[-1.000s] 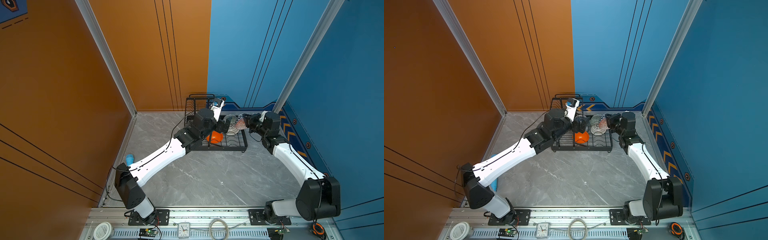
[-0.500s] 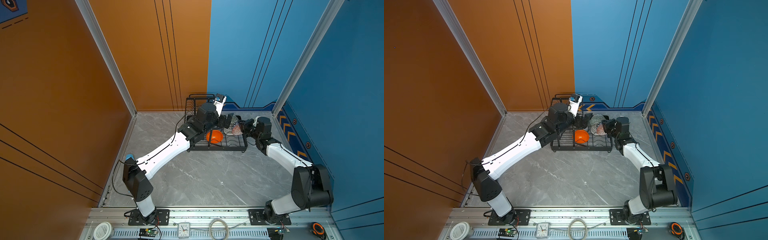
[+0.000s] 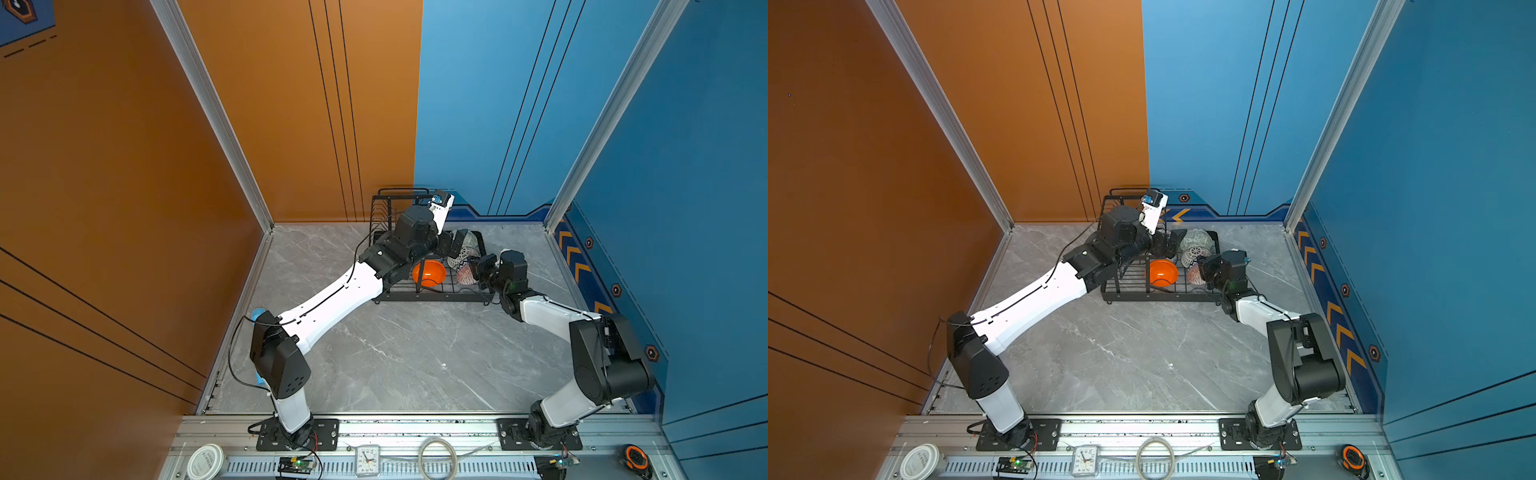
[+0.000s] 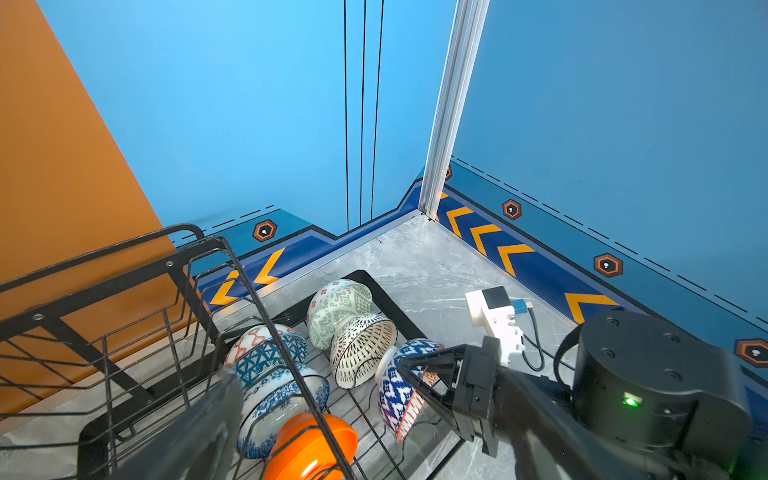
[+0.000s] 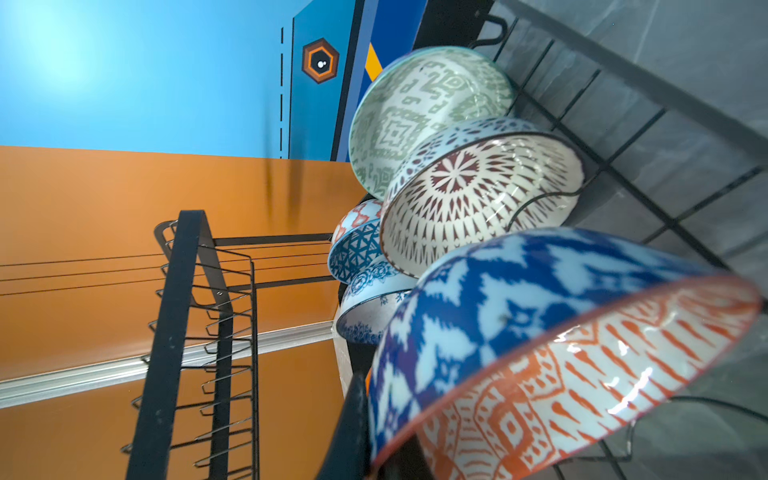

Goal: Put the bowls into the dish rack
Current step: 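Carry the orange-patterned bowl toward the rack slot with the right gripper, then lower the orange-patterned bowl into the slot beside the red-starburst bowl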

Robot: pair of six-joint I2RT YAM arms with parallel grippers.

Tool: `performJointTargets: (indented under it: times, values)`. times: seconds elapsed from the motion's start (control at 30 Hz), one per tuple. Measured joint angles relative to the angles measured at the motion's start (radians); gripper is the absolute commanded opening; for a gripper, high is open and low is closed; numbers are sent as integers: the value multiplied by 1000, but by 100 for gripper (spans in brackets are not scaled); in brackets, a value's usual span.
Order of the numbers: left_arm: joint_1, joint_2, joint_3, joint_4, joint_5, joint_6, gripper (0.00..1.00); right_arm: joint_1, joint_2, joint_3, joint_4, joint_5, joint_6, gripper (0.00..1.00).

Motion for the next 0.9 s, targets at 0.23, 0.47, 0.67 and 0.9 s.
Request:
performJointTargets:
  times: [0.23, 0.47, 0.67, 0.9]
  values:
    - [13, 13, 35, -19, 21, 0, 98, 2, 93, -3, 141, 8, 13, 0]
    - [24, 13, 41, -27, 32, 0, 98, 14, 153, -2, 249, 12, 26, 0]
    - [37, 30, 61, -37, 44, 0, 98, 21, 187, 4, 271, 15, 26, 0]
    - [45, 32, 61, -42, 47, 0, 98, 27, 187, 4, 275, 26, 26, 0]
